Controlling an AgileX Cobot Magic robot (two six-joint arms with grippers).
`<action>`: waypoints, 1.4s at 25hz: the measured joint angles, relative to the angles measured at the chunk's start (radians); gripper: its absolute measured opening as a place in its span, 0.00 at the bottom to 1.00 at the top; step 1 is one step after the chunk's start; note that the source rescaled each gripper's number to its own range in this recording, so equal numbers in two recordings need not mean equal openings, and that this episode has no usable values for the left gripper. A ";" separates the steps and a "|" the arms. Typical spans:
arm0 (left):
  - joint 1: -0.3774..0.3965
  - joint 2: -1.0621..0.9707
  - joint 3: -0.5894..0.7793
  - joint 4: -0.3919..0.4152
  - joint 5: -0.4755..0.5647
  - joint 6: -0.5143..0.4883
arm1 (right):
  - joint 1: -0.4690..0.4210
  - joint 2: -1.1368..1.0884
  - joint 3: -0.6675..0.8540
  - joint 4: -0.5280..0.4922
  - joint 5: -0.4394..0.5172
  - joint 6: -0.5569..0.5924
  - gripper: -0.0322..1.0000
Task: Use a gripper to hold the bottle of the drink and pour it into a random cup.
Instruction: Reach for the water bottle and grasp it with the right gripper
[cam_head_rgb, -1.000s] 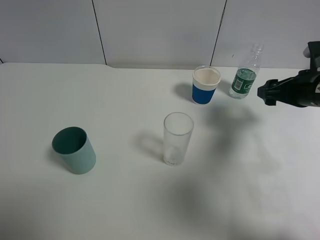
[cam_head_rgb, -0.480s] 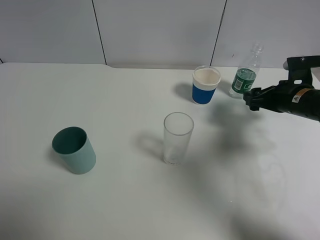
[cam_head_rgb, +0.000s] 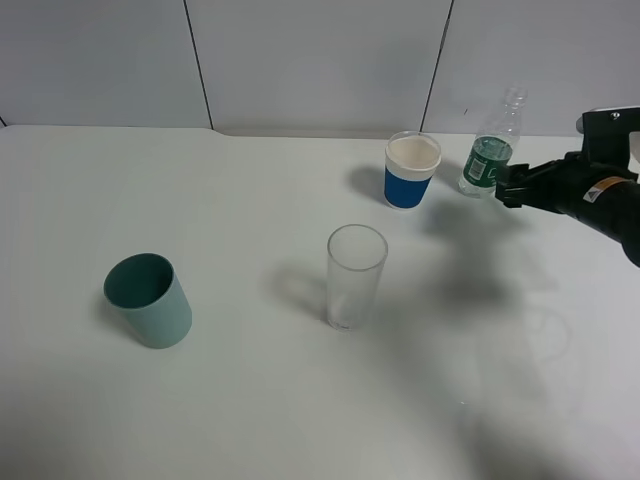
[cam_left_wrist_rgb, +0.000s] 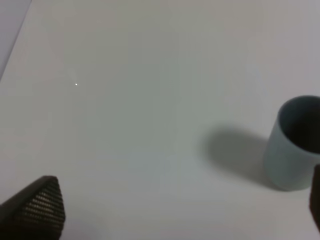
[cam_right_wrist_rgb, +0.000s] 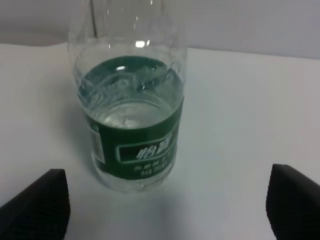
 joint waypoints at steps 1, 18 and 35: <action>0.000 0.000 0.000 0.000 0.000 0.000 | 0.000 0.015 -0.005 -0.004 -0.001 0.003 0.77; 0.000 0.000 0.000 0.000 0.000 0.000 | 0.000 0.150 -0.180 -0.030 -0.006 0.019 0.77; 0.000 0.000 0.000 0.000 0.000 0.000 | 0.000 0.254 -0.325 -0.095 -0.001 -0.027 0.77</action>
